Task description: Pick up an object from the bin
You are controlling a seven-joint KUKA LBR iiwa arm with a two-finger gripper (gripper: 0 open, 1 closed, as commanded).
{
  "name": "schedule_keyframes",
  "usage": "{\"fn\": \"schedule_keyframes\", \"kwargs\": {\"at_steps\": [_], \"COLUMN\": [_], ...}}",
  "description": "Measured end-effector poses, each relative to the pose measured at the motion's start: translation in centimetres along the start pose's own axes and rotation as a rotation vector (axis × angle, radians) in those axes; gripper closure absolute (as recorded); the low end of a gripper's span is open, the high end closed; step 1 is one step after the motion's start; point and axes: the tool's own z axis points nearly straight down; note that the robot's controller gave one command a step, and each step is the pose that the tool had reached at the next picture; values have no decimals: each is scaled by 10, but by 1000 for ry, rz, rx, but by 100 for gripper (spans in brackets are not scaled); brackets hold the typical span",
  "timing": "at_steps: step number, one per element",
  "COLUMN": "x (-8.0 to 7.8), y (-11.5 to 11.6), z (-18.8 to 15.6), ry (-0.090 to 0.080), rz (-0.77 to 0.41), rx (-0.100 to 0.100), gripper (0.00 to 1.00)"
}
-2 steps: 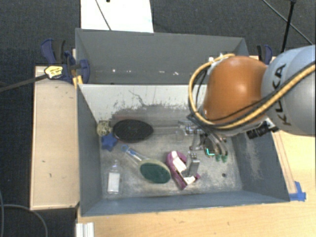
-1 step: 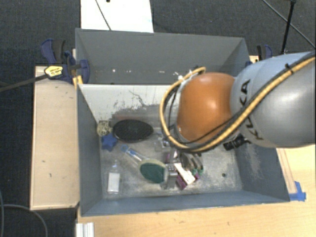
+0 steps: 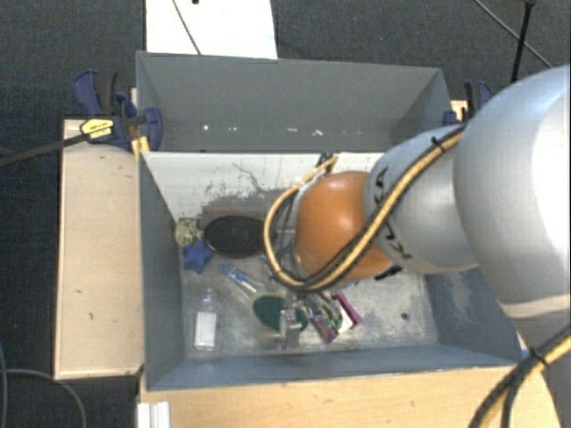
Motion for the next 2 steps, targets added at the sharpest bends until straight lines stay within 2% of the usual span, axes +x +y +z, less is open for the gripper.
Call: {"fn": "schedule_keyframes", "kwargs": {"at_steps": [1, 2], "x": [-3, -64], "y": [2, 19], "z": [-5, -165], "ry": [-10, 10], "rz": [5, 2], "rx": [-4, 1], "gripper": [100, 100]}}
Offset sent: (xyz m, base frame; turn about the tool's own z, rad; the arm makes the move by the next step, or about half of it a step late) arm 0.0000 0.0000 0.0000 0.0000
